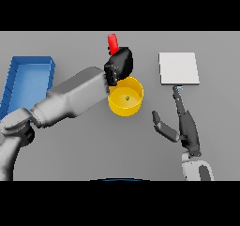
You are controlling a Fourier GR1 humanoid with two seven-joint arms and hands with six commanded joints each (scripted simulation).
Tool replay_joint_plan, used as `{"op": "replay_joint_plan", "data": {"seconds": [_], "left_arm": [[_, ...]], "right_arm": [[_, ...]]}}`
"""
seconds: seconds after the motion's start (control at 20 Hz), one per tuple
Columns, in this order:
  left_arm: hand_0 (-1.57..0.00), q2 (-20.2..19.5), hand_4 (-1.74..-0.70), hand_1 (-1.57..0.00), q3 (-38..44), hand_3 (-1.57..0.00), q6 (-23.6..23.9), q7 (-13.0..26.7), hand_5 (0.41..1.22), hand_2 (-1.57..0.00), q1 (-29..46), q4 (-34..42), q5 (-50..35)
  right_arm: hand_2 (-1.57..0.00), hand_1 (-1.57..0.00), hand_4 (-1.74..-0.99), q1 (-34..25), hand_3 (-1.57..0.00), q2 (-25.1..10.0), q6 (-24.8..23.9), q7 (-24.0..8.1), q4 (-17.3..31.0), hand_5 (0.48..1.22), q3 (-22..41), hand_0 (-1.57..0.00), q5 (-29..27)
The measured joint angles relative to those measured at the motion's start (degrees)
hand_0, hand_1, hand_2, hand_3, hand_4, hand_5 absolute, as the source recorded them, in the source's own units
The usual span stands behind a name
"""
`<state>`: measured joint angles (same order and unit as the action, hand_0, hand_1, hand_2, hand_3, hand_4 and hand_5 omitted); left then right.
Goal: Pick up the red beaker and tilt it to pour out 1 green nut into yellow bowl. Pick up the yellow bowl and place it on the metallic measuring scale.
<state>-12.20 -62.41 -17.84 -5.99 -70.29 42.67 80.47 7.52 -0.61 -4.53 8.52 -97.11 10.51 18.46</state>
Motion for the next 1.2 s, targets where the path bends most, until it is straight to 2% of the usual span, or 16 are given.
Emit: {"op": "replay_joint_plan", "data": {"seconds": [0.3,0.4,0.55,0.6,0.65,0.75,0.8,0.85,0.9,1.05,1.1,1.2], "left_arm": [[-1.57,2.2,-1.73,-1.57,-2.5,-1.57,-2.6,-1.7,1.221,-1.57,-3.6,-2.1,3.1],[-1.57,1.3,-1.73,-1.57,-0.2,-1.57,0.8,-3.1,1.221,-1.57,-5.9,-2.9,2.1],[-1.57,-0.2,-1.73,-1.57,3.6,-1.57,0.5,-4.1,1.221,-1.57,-11.1,-6.3,0.7],[-1.57,-0.9,-1.73,-1.57,5.7,-1.26,1.6,-4.2,1.221,-1.57,-11.9,-7.7,-0.4],[-1.57,-1.9,-1.73,-1.57,8.2,-1.02,1.3,-3.7,1.221,-1.57,-13.0,-8.9,-1.9],[-1.57,-3.2,-1.73,-1.57,12.3,-1.22,2.9,-3.9,1.221,-1.57,-14.8,-11.0,-4.5],[-1.57,-4.0,-1.73,-1.57,14.6,-1.29,2.7,-4.4,1.221,-1.57,-15.7,-12.5,-6.2],[-1.57,-4.9,-1.73,-1.57,18.0,-1.35,2.0,-3.3,1.221,-1.57,-16.4,-14.2,-8.5],[-1.57,-5.2,-1.73,-1.57,21.1,-1.39,1.1,-1.0,1.221,-1.57,-17.2,-15.8,-10.5],[-1.57,-9.1,-1.74,-1.57,31.3,-1.44,2.3,3.2,1.221,-1.57,-17.8,-19.7,-17.7],[-1.57,-10.4,-1.74,-1.57,34.2,-1.45,2.8,5.1,1.221,-1.57,-17.4,-20.5,-19.8],[-1.57,-13.1,-1.74,-1.57,39.9,-1.45,5.0,8.4,1.221,-1.57,-15.1,-21.9,-24.4]], "right_arm": [[0.00,0.00,-1.027,0.0,0.00,0.5,-0.5,0.5,-0.5,0.686,0.8,0.00,1.0],[0.00,0.00,-1.035,-1.1,0.00,-0.3,-0.8,-0.2,-0.6,0.685,-0.4,0.00,0.6],[0.00,0.00,-1.023,-1.1,0.00,-0.2,-0.9,-0.3,-0.8,0.682,0.0,0.00,1.2],[0.00,0.00,-1.024,-1.3,0.00,0.1,-1.3,-0.7,-0.2,0.681,0.2,0.00,1.8],[0.00,0.00,-1.028,-0.9,0.00,-0.4,-1.3,0.0,-0.1,0.680,0.0,0.00,1.6],[0.00,0.00,-1.009,-0.9,0.00,0.1,-1.4,-0.7,-0.2,0.676,0.5,0.00,2.1],[0.00,0.00,-1.001,-1.4,0.00,-0.1,-0.8,-1.4,-0.3,0.683,-0.4,0.00,0.5],[0.00,0.00,-0.996,-1.0,0.00,-0.1,-0.8,0.8,-0.5,0.681,0.0,0.00,0.6],[0.00,0.00,-0.996,-0.9,0.00,-0.2,-0.8,0.7,-0.2,0.675,-0.2,0.00,0.6],[0.00,0.00,-1.004,-2.0,0.00,0.4,-1.3,-0.3,1.0,0.668,0.1,0.00,1.2],[0.00,0.00,-1.006,-2.2,0.00,0.7,-1.0,0.4,1.1,0.669,-0.1,0.00,0.2],[0.00,0.00,-1.002,-2.9,0.00,1.0,-0.8,-0.6,1.3,0.666,-0.4,0.00,-0.6]]}}
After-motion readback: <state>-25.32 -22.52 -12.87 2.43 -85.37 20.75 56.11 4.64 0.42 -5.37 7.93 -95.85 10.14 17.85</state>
